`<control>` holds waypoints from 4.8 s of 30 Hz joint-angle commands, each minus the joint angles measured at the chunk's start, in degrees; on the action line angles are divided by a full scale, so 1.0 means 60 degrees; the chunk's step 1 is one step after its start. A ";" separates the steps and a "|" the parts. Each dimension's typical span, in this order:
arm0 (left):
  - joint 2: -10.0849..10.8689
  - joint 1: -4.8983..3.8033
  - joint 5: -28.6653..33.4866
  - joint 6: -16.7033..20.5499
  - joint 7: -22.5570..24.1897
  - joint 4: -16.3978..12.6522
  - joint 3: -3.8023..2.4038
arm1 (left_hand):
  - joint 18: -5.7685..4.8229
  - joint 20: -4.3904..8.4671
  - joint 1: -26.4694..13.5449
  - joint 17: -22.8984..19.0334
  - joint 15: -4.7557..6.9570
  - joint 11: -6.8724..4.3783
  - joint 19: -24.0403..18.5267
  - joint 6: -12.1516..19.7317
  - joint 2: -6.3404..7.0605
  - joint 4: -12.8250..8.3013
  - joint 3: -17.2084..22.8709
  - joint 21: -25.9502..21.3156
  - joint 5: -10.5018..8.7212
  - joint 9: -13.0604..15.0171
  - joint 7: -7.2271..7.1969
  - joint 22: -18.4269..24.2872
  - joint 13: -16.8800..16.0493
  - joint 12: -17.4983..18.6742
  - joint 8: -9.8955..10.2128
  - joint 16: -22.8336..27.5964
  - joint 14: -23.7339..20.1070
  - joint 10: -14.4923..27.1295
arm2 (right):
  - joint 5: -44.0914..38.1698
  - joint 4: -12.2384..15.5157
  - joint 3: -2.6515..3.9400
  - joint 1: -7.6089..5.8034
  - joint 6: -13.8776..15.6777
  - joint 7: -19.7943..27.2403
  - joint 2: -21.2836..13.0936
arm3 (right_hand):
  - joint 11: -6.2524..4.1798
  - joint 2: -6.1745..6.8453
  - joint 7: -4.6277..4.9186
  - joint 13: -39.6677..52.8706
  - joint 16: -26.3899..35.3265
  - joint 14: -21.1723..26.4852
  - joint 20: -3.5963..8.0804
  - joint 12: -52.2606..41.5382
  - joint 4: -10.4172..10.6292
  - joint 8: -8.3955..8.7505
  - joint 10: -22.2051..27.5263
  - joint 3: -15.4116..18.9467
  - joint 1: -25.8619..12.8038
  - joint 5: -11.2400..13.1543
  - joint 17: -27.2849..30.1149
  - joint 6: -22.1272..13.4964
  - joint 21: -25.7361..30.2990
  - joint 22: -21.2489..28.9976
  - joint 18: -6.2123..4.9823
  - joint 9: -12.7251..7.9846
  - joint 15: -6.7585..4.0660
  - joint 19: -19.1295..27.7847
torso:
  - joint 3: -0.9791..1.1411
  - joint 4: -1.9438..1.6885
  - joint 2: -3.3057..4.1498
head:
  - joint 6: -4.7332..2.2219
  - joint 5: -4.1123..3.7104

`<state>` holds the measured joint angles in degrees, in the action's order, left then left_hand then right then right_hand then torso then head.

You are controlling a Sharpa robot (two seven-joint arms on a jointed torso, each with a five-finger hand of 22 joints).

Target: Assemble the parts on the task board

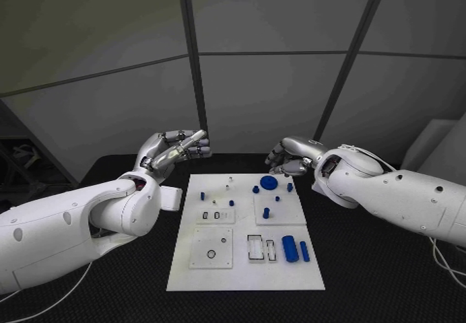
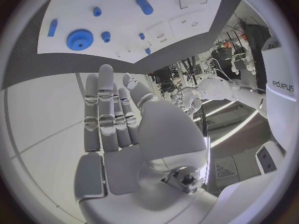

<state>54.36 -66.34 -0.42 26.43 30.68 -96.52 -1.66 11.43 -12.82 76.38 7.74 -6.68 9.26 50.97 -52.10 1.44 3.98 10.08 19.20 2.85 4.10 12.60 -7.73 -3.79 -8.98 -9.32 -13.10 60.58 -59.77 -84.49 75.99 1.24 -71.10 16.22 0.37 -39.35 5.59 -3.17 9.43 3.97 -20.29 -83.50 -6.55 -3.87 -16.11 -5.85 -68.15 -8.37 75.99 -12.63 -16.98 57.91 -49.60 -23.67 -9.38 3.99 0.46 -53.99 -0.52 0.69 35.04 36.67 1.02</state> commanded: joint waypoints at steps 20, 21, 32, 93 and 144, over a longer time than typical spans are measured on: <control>0.0342 -0.0028 0.0073 -0.0520 -0.0147 -0.0680 -0.0031 | -0.0173 -0.0120 -0.0146 0.0018 -0.0116 0.0152 -0.0038 0.0066 -0.0028 0.0009 -0.0156 -0.0170 -0.0019 -0.0051 0.0167 0.0100 0.0006 0.0254 0.0239 0.0233 -0.0042 0.0096 | -0.2771 -0.0428 0.0005 -0.0381 -0.2134 -0.1610 0.0888 | 0.0071 0.0636 -0.0289 0.0025 -0.4135 -0.0389 -0.0014 0.0001 0.0468 0.0343 0.1288 -0.0857 -0.0494 0.0270 -0.3845 -0.0586 -0.3135 -0.3945 0.0315 0.0023 0.0069 -0.2007 | -0.0135 -0.0197 0.0945 | -0.0094 -0.0167; 0.0354 -0.0032 0.0074 -0.0524 -0.0153 -0.0693 -0.0032 | -0.0173 -0.0120 -0.0146 0.0018 -0.0116 0.0152 -0.0038 0.0066 -0.0028 0.0009 -0.0156 -0.0170 -0.0019 -0.0051 0.0167 0.0100 0.0006 0.0254 0.0239 0.0233 -0.0042 0.0096 | -0.2782 -0.0447 0.0005 -0.0382 -0.2162 -0.1593 0.0919 | 0.0067 0.0656 -0.0285 0.0029 -0.4625 -0.0388 -0.0026 -0.0008 0.0517 0.0340 0.1280 -0.0889 -0.0484 0.0272 -0.4288 -0.0588 -0.3388 -0.4338 0.0374 0.0028 0.0068 -0.2197 | -0.0134 -0.0195 0.0975 | -0.0105 -0.0168; 0.0352 -0.0056 0.0077 -0.0563 -0.0192 -0.0698 -0.0035 | -0.0173 -0.0124 -0.0154 0.0021 -0.0120 0.0157 -0.0038 0.0073 -0.0038 0.0010 -0.0164 -0.0178 -0.0019 -0.0052 0.0169 0.0106 0.0005 0.0267 0.0252 0.0246 -0.0043 0.0105 | -0.2802 -0.0586 0.0001 -0.0383 -0.2300 -0.1484 0.1170 | 0.0056 0.0744 -0.0286 0.0040 -0.6093 -0.0388 -0.0061 -0.0024 0.0697 0.0323 0.1190 -0.1005 -0.0482 0.0292 -0.5588 -0.0522 -0.4105 -0.5481 0.0546 0.0047 0.0070 -0.2722 | -0.0154 -0.0244 0.1094 | -0.0111 -0.0143; 0.0286 -0.0071 0.0077 -0.0632 -0.0323 -0.0580 -0.0041 | -0.0169 -0.0140 -0.0213 0.0037 -0.0131 0.0170 -0.0034 0.0094 -0.0119 0.0037 -0.0205 -0.0212 -0.0019 -0.0052 0.0179 0.0137 0.0001 0.0327 0.0311 0.0305 -0.0035 0.0138 | -0.2652 -0.1287 -0.0129 -0.0351 -0.3025 -0.1204 0.1695 | -0.0009 0.0466 -0.0118 0.0008 -0.6860 -0.0187 -0.0050 -0.0059 0.0943 0.0329 0.0708 -0.2032 -0.0340 0.0248 -0.6032 -0.0205 -0.4492 -0.5980 0.0596 0.0061 0.0033 -0.2766 | -0.0150 -0.0234 0.1148 | 0.0208 -0.0043; 0.0320 -0.0132 0.0063 -0.0660 -0.0401 -0.0426 -0.0043 | -0.0167 -0.0143 -0.0223 0.0043 -0.0134 0.0174 -0.0032 0.0099 -0.0143 0.0040 -0.0218 -0.0222 -0.0019 -0.0052 0.0181 0.0147 0.0000 0.0346 0.0329 0.0325 -0.0033 0.0147 | -0.2176 -0.1992 -0.0274 -0.0355 -0.0151 -0.1314 0.2524 | -0.0206 0.0556 -0.0220 0.0061 -0.7509 -0.0226 0.0090 -0.0071 0.1173 0.0054 -0.0245 -0.3082 -0.0343 0.0623 -0.6499 0.0667 -0.4974 -0.6794 0.0724 0.0241 -0.0133 -0.3135 | -0.0161 -0.0308 0.1199 | -0.0041 -0.0017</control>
<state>56.33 -67.01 0.18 23.27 28.15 -99.22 -1.86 11.43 -13.44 75.62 7.93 -7.16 9.96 50.76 -51.70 0.66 4.19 9.24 18.09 2.84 3.87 13.00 -6.90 -3.81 -7.05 -7.56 -11.53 60.52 -59.07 -98.64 64.27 -0.43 -73.09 13.21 -7.96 -24.40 4.57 -0.11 7.95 4.36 -65.04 -84.14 -6.05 -4.42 -9.16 -5.45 -69.25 -26.70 74.32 -8.60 -55.95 61.78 -79.12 -64.38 -6.19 5.03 -0.01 -72.30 -1.47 -0.98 42.08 36.50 0.89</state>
